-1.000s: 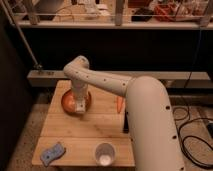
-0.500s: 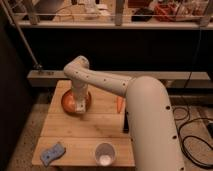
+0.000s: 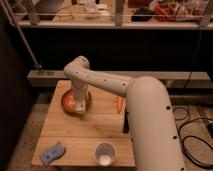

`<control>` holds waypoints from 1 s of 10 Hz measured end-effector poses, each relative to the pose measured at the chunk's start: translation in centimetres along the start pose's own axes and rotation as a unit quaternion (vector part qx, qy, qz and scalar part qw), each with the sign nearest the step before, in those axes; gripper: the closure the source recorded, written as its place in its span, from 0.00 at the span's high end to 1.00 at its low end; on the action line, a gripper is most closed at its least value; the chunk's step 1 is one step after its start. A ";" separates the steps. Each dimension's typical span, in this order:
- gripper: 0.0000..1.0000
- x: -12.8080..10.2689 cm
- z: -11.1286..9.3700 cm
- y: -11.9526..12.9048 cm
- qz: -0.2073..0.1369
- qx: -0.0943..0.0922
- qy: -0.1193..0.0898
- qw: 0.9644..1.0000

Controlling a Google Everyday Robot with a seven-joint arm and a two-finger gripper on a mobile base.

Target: Place the bottle in the ceramic bowl

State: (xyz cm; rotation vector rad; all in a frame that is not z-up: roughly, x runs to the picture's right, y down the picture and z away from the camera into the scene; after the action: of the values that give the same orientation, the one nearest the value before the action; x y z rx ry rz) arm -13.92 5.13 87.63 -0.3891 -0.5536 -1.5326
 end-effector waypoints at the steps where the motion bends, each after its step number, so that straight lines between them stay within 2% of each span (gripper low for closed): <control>1: 0.38 0.0 0.0 0.0 -0.001 0.000 0.000 1.000; 3: 0.40 0.0 0.0 0.0 -0.002 0.000 0.000 1.000; 5: 0.50 0.0 0.0 0.0 -0.003 0.000 0.001 1.000; 10: 0.51 0.0 0.0 0.0 -0.008 0.000 0.001 1.000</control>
State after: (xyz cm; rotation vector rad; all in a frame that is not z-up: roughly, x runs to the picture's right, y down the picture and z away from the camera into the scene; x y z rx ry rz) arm -13.89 5.11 87.69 -0.3834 -0.5555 -1.5474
